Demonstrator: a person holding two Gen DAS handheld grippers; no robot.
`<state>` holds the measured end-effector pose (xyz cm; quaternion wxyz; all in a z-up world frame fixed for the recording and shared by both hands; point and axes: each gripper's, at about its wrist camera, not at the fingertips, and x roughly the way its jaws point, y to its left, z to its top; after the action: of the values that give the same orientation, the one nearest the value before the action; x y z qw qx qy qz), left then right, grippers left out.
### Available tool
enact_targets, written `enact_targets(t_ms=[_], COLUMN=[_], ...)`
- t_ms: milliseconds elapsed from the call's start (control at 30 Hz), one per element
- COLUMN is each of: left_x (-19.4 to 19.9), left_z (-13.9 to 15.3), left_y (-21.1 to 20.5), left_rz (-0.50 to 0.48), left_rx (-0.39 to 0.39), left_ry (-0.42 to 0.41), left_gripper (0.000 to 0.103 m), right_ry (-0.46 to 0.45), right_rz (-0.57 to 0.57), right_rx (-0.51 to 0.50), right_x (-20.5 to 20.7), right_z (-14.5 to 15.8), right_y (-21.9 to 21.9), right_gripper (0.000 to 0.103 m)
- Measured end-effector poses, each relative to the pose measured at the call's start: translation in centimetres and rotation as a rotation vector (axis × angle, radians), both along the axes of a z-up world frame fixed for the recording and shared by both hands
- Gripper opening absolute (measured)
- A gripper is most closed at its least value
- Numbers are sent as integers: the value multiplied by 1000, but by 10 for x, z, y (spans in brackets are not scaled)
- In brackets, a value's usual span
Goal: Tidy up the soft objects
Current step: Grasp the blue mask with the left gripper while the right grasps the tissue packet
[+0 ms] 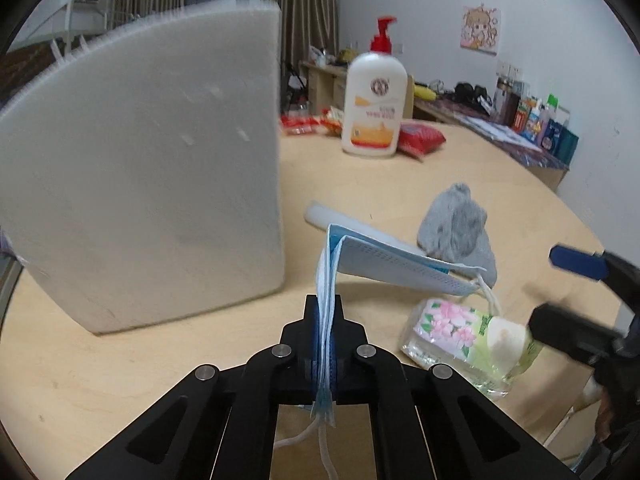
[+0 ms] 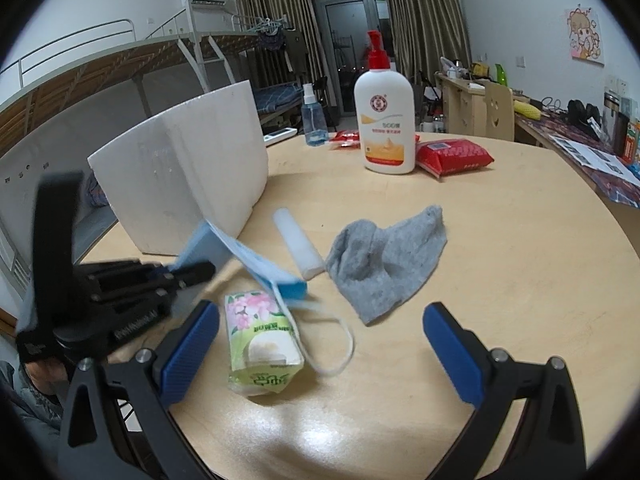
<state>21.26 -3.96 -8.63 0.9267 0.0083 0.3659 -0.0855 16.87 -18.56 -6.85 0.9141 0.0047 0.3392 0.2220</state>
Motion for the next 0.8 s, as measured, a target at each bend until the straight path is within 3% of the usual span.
enact_targets(t_ms=[400, 800], left_x=[-31, -49], left_z=[36, 41], left_y=[34, 70], left_rz=[89, 170], left_rx=[-23, -47], left_ry=[-125, -158], left_gripper=[4, 4], right_ry=[26, 69], right_rz=[65, 86], right_rx=[-21, -81], right_x=[0, 0], right_z=[-7, -23], right_y=[23, 48], right_gripper=[103, 103])
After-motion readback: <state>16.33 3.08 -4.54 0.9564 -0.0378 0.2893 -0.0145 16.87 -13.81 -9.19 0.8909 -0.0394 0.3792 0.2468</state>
